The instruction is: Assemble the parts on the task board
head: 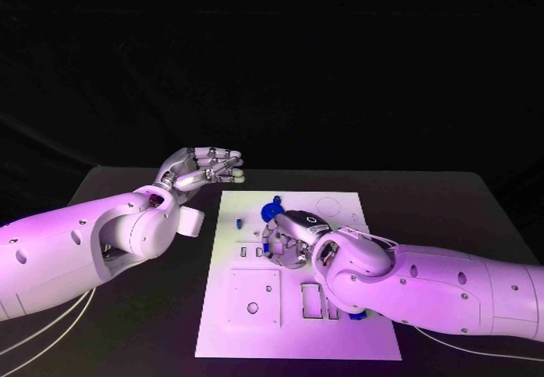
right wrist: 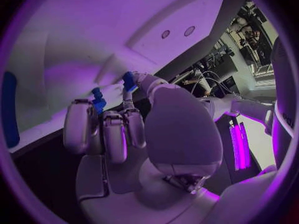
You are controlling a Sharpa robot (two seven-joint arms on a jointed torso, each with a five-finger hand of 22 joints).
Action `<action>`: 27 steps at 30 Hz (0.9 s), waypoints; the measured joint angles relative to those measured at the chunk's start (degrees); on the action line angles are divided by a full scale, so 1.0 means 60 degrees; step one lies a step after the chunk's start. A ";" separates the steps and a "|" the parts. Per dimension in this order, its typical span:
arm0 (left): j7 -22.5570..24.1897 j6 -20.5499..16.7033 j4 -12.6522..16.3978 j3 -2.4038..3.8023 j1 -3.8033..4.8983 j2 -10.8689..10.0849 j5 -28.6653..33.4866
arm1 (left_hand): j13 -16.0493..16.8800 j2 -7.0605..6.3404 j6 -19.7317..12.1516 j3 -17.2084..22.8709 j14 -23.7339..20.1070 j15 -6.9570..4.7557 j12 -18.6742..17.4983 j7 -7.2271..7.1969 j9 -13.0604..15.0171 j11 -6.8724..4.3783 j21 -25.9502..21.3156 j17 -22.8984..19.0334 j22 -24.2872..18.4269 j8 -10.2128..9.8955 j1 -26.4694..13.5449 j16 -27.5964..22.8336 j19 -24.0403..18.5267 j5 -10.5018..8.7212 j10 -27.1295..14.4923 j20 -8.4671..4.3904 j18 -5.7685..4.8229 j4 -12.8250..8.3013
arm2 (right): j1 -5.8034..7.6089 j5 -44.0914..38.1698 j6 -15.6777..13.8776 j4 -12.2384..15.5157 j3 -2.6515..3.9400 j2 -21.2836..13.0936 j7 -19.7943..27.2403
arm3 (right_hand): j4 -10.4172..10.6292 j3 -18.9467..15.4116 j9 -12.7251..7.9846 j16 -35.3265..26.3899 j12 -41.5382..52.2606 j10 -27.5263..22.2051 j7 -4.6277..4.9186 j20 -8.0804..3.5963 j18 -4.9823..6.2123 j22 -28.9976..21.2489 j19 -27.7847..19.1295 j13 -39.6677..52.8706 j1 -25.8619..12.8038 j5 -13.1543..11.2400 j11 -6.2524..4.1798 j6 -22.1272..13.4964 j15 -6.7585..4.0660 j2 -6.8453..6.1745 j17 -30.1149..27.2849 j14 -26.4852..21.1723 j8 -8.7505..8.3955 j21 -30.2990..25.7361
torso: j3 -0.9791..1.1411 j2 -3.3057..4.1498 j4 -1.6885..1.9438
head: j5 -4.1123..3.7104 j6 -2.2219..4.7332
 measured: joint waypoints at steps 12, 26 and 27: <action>-0.0008 0.0006 -0.0011 0.0000 0.0000 -0.0003 0.0000 | 0.0000 0.0000 0.0000 0.0041 0.0000 0.0000 0.0000 0.0000 0.0000 0.0000 0.0000 0.0037 -0.0012 0.0000 0.0000 -0.0042 0.0000 0.0000 0.0000 0.0000 0.0000 -0.0041 | -0.0006 -0.0158 -0.0003 -0.0041 -0.0005 0.0013 0.0016 | 0.0000 0.0000 0.0282 0.0000 0.0000 0.0000 0.0000 0.0000 0.0000 -0.0002 0.0000 -0.0001 -0.0088 0.0000 0.0000 -0.0029 0.0000 -0.0088 -0.0001 0.0000 0.0003 -0.0037 | 0.0001 0.0001 -0.0003 | 0.0002 -0.0015; -0.0026 0.0038 -0.0028 0.0000 -0.0001 0.0000 0.0000 | 0.0000 0.0000 0.0000 0.0041 0.0000 0.0000 0.0000 0.0000 0.0000 0.0000 0.0000 0.0036 -0.0011 0.0000 0.0000 -0.0041 0.0000 0.0000 0.0000 0.0000 0.0000 -0.0041 | -0.0026 -0.0175 -0.0002 -0.0074 -0.0025 0.0005 0.0003 | 0.0027 -0.0026 0.0065 0.0000 -0.0262 -0.0270 0.0331 0.0086 0.0000 -0.0048 -0.0087 -0.0002 -0.0198 0.0004 0.0267 -0.0702 0.0126 -0.0386 -0.0002 -0.0018 -0.0460 -0.0193 | 0.0006 -0.0007 -0.0006 | 0.0005 -0.0011; -0.0028 0.0042 -0.0029 -0.0001 -0.0001 0.0000 0.0000 | 0.0000 0.0000 0.0000 0.0041 0.0000 0.0000 0.0000 0.0000 0.0000 0.0000 0.0000 0.0036 -0.0011 0.0000 0.0000 -0.0041 0.0000 0.0000 0.0000 0.0000 0.0000 -0.0041 | -0.0027 -0.0175 -0.0002 -0.0074 -0.0025 0.0005 0.0001 | 0.0045 -0.0043 0.0038 0.0000 -0.0296 -0.0292 0.0343 0.0087 0.0000 -0.0055 -0.0088 -0.0002 -0.0222 0.0004 0.0289 -0.0786 0.0125 -0.0431 -0.0002 -0.0017 -0.0506 -0.0193 | 0.0007 -0.0007 -0.0005 | 0.0006 -0.0011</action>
